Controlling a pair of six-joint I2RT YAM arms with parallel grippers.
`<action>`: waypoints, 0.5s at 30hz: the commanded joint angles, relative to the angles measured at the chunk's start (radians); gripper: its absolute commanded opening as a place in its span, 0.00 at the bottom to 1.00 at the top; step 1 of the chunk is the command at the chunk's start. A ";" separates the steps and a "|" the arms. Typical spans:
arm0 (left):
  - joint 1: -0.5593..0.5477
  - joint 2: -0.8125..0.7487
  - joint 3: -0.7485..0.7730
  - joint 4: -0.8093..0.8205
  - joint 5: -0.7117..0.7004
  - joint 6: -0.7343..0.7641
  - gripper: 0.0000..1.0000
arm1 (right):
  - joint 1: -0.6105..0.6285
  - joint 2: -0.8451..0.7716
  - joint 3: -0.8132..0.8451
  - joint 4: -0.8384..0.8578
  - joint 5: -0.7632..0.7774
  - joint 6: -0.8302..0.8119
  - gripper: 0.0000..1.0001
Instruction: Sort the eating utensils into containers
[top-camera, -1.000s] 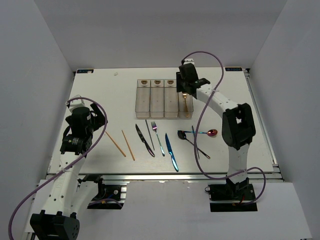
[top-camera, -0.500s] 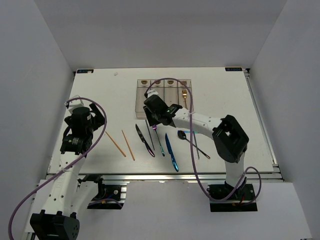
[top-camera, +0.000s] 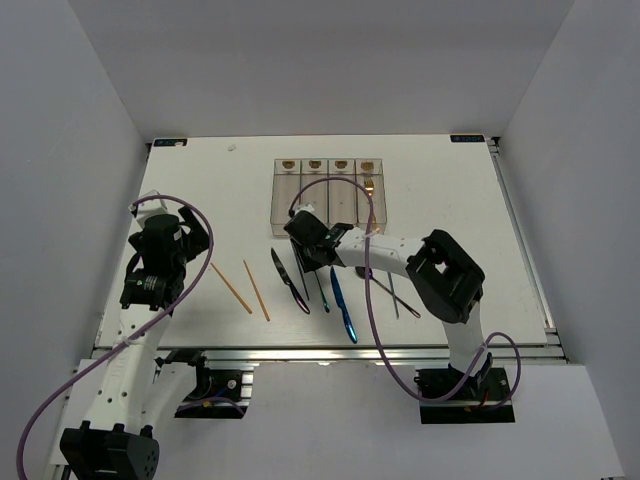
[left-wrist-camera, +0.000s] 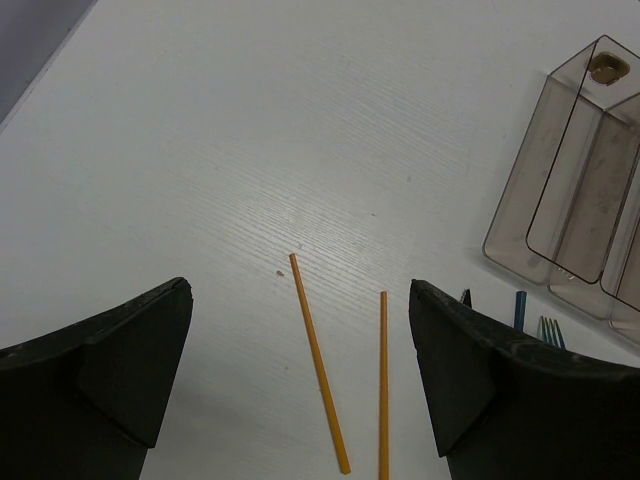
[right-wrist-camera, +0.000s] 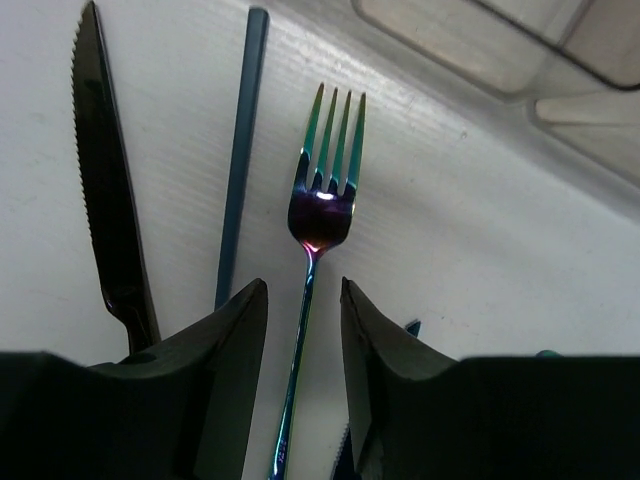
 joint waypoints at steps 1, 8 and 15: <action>-0.003 -0.016 0.012 0.004 0.011 0.002 0.98 | 0.010 -0.005 -0.045 0.024 -0.011 0.035 0.40; -0.004 -0.019 0.010 0.007 0.015 0.003 0.98 | 0.010 0.040 -0.067 0.037 0.009 0.044 0.26; -0.003 -0.019 0.010 0.007 0.020 0.005 0.98 | 0.010 0.023 -0.062 0.035 0.021 0.053 0.00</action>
